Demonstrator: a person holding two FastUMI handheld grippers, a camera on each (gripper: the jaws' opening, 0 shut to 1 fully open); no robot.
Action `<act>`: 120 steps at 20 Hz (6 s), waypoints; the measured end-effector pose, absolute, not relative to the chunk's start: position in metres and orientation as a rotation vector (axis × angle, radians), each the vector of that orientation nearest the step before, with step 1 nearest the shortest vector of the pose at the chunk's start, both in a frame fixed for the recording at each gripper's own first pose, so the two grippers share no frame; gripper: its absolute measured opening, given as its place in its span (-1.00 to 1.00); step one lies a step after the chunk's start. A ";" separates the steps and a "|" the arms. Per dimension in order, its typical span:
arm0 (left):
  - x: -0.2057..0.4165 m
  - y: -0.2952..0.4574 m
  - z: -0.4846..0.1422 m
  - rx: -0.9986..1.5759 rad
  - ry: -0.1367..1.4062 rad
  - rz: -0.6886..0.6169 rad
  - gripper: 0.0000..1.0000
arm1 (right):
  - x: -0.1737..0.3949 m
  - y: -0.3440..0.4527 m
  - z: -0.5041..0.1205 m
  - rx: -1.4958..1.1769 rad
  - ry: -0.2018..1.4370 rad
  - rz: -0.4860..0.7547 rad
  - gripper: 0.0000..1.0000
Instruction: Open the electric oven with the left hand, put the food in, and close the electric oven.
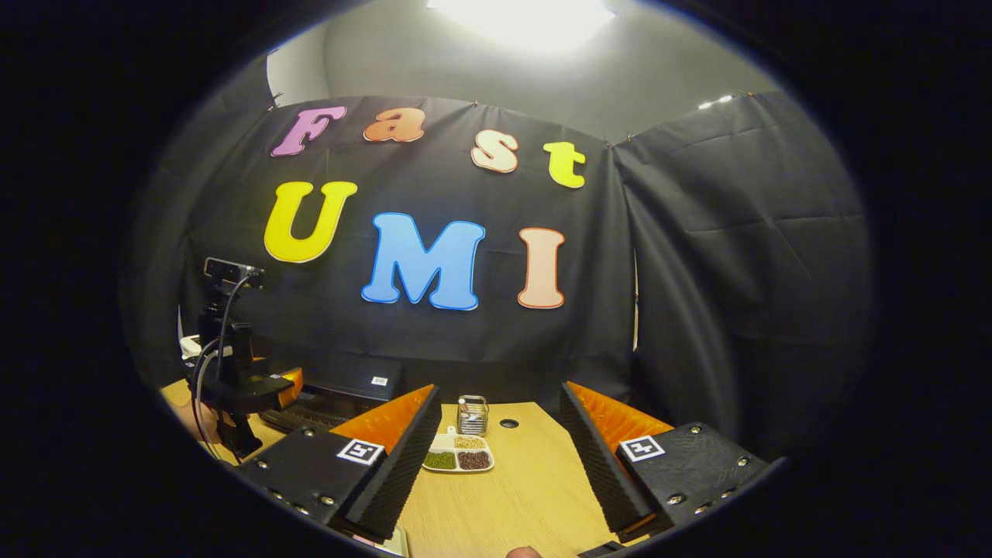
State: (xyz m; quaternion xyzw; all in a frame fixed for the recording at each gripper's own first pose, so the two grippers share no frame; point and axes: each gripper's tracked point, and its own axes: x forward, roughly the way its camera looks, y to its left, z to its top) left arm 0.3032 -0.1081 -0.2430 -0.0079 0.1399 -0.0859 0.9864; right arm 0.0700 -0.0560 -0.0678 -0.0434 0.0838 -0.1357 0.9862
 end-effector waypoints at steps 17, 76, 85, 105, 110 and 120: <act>0.258 -0.103 -0.281 0.029 0.321 -0.130 0.94 | 0.062 -0.049 -0.067 -0.115 0.171 -0.222 0.89; -0.002 0.022 -0.074 0.061 0.124 0.164 1.00 | -0.024 0.065 -0.290 0.636 1.059 0.359 0.97; -0.016 0.042 -0.071 0.068 0.133 0.215 1.00 | -0.038 0.089 -0.344 0.729 1.361 0.427 0.92; 0.020 0.043 -0.062 0.039 0.099 0.230 1.00 | -0.030 0.099 -0.359 0.685 1.457 0.449 -0.89; 0.032 0.042 -0.061 0.030 0.089 0.226 1.00 | -0.026 0.109 -0.342 0.725 1.439 0.482 -0.89; 0.064 0.057 -0.060 0.024 0.071 0.229 1.00 | 0.048 0.156 -0.285 0.968 1.242 0.423 -0.89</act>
